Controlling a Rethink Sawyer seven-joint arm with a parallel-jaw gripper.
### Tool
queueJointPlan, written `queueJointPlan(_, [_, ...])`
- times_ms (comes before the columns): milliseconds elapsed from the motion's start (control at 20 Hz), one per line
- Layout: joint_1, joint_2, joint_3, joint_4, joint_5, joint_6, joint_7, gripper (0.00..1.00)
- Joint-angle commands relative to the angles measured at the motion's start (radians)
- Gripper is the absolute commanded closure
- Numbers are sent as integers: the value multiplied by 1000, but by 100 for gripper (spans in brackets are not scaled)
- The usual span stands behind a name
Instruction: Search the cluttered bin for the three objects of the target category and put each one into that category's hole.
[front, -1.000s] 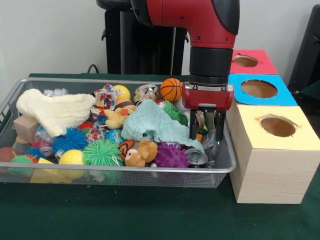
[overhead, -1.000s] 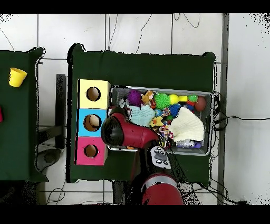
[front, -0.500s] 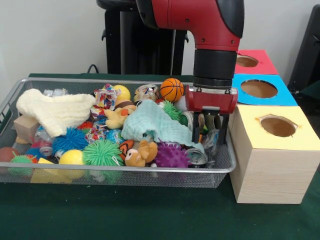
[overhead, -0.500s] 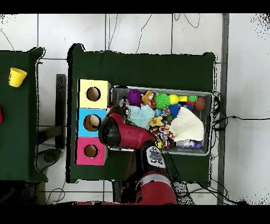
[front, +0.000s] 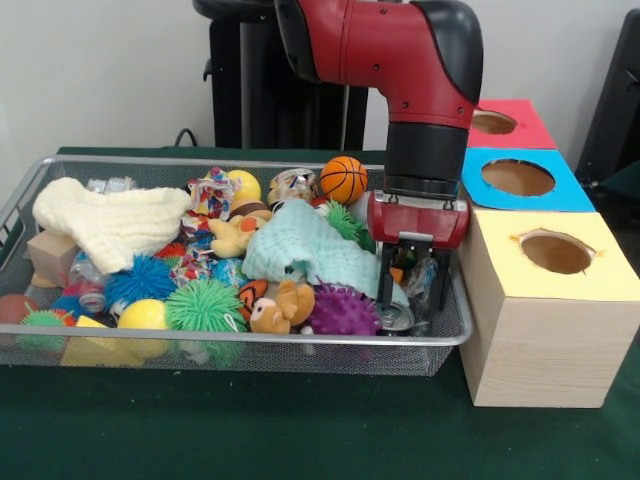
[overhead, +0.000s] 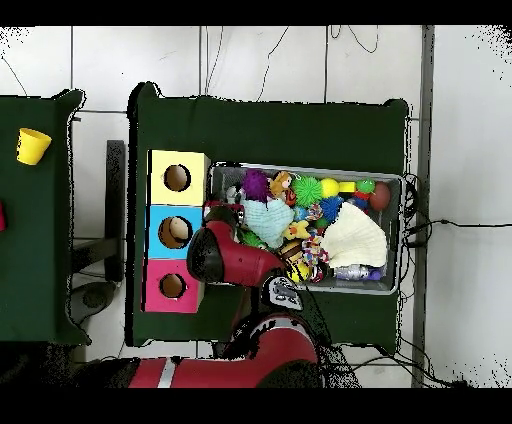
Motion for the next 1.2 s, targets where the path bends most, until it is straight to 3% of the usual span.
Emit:
queueJointPlan(50, [33, 94, 27, 35, 55, 105, 202, 0])
queueJointPlan(500, [41, -4, 13, 91, 72, 387, 150, 0])
queueJointPlan(850, [36, -69, 16, 86, 59, 522, 151, 0])
queueJointPlan(1200, [1, -64, 82, 51, 40, 531, 147, 0])
